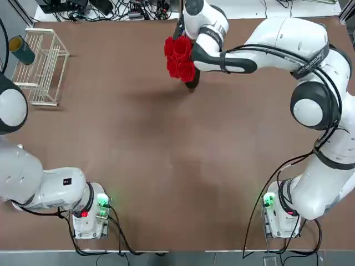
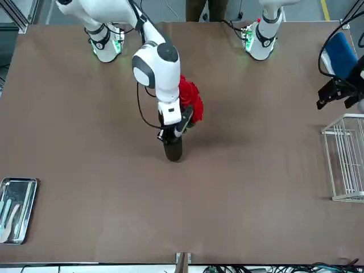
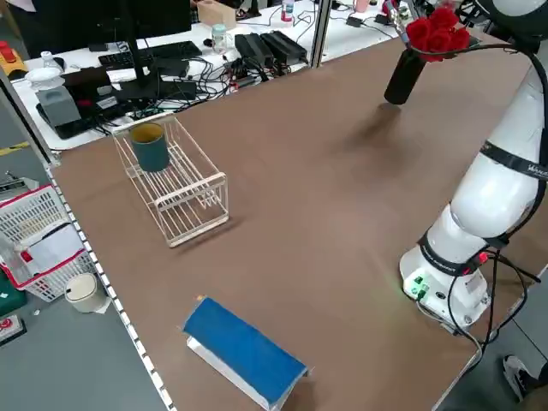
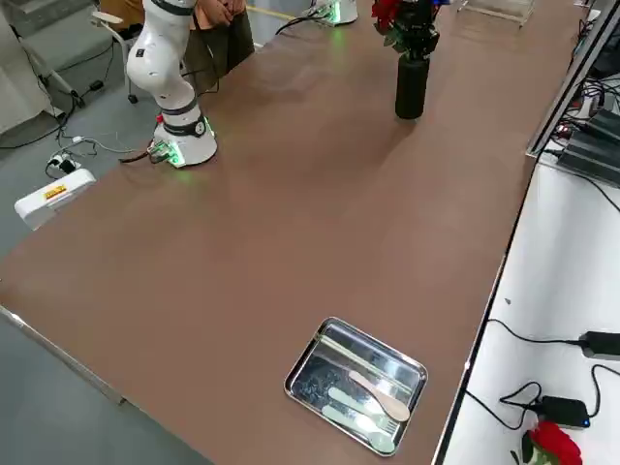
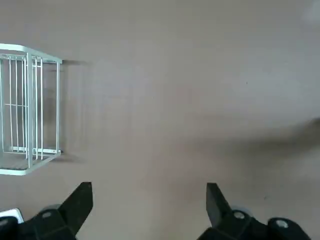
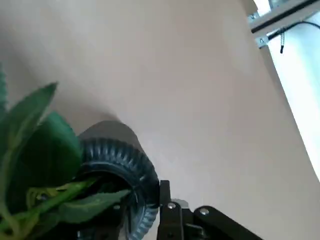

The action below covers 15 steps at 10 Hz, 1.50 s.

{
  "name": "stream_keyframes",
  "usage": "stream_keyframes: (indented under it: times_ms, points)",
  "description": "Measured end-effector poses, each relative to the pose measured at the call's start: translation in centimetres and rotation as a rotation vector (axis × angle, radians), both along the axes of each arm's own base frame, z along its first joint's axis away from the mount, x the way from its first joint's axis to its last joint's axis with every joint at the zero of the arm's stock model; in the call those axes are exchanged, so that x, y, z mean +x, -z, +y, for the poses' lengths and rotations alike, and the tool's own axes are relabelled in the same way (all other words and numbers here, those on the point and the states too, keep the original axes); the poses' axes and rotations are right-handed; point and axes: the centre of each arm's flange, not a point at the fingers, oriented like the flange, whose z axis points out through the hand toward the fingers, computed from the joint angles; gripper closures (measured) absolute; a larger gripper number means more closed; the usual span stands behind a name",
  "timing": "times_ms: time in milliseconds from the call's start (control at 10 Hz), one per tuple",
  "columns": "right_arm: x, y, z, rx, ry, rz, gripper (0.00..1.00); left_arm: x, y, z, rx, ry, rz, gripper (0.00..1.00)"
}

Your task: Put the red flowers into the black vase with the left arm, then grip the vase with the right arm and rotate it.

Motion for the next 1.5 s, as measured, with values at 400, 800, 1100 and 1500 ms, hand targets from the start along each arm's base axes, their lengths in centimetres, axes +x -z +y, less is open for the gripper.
stream_keyframes:
  times_ms: [400, 800, 1100, 1500]
  points:
    - [0.3, 1.7, -0.1, -0.012, -0.034, 0.003, 0.76, 0.0, 0.0, 0.0, 0.0, 0.0, 0.0, 0.0]
    - [0.8, 2.6, -0.4, -0.009, -0.03, 0.008, 0.66, 0.0, 0.0, 0.0, 0.0, 0.0, 0.0, 0.0]
    - [1.6, 2.4, -1.1, -0.006, -0.016, 0.005, 0.55, 0.0, 0.0, 0.0, 0.0, 0.001, 0.0, 0.0]
    - [2.5, 2.3, -2.1, -0.001, 0.003, 0.002, 0.48, 0.0, 0.0, 0.2, 0.0, -0.003, 0.0, 0.0]
